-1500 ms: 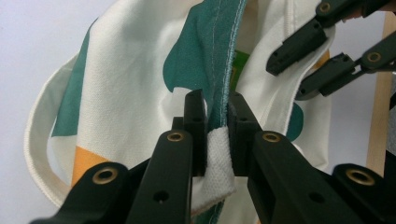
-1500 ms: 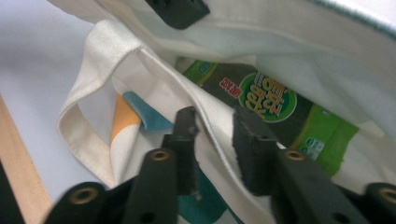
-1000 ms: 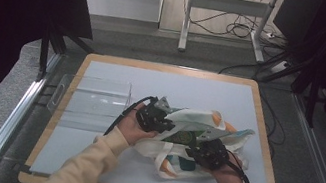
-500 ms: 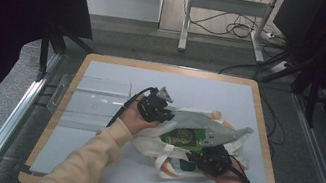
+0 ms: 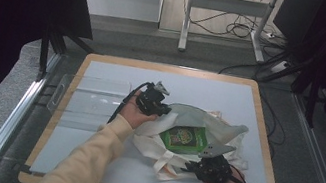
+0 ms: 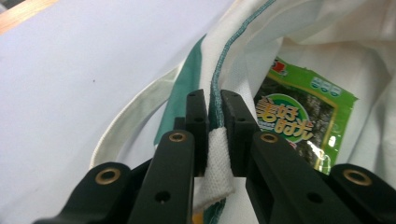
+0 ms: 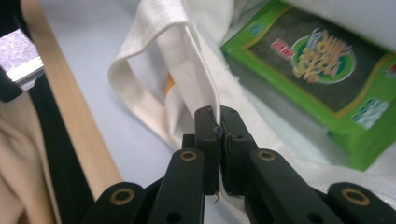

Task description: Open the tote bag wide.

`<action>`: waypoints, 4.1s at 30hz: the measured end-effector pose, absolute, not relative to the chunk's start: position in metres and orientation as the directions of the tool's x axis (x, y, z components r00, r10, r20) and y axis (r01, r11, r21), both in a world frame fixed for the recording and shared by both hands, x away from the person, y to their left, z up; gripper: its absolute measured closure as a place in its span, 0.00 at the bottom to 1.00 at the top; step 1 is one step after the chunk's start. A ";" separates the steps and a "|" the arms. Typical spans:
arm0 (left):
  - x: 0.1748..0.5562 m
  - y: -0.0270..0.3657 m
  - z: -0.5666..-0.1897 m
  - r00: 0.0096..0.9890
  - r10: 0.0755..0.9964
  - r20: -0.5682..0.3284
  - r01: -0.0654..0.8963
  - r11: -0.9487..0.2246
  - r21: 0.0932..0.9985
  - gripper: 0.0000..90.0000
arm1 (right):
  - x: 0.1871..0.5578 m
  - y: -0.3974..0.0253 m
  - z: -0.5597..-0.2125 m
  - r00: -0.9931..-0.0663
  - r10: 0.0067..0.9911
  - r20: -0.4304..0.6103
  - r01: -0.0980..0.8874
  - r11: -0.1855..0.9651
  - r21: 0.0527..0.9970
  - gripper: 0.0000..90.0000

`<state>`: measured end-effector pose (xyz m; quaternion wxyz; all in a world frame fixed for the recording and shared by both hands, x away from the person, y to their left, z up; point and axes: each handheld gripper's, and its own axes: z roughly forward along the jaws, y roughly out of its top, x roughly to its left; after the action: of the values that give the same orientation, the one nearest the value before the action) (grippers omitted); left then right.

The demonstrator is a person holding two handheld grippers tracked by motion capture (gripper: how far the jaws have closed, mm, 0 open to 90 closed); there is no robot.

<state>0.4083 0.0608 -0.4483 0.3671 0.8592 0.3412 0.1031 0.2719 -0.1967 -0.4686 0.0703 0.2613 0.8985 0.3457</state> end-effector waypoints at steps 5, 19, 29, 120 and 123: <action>0.415 0.064 -0.451 0.729 0.679 -0.088 0.529 -0.478 0.701 0.92 | 0.265 -0.200 -0.475 -0.856 0.512 0.066 0.427 0.629 0.649 0.96; 0.430 0.069 -0.457 0.684 0.718 -0.127 0.586 -0.438 0.682 0.92 | 0.257 -0.200 -0.490 -0.861 0.506 0.055 0.423 0.651 0.630 0.96; 0.427 0.071 -0.459 0.700 0.700 -0.144 0.579 -0.437 0.689 0.92 | 0.258 -0.200 -0.489 -0.861 0.507 0.052 0.420 0.649 0.634 0.95; 0.314 0.064 -0.453 0.878 0.470 -0.092 0.403 -0.620 0.673 1.00 | 0.349 -0.189 -0.426 -0.762 0.648 -0.022 0.443 0.545 0.712 0.99; 0.315 0.065 -0.455 0.874 0.475 -0.107 0.418 -0.620 0.664 1.00 | 0.355 -0.186 -0.431 -0.761 0.648 -0.029 0.448 0.557 0.699 0.99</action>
<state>0.3151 0.0649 -0.4555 0.3582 0.8992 0.2483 0.0396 0.3553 -0.1857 -0.4309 0.1429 0.3147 0.8706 0.3501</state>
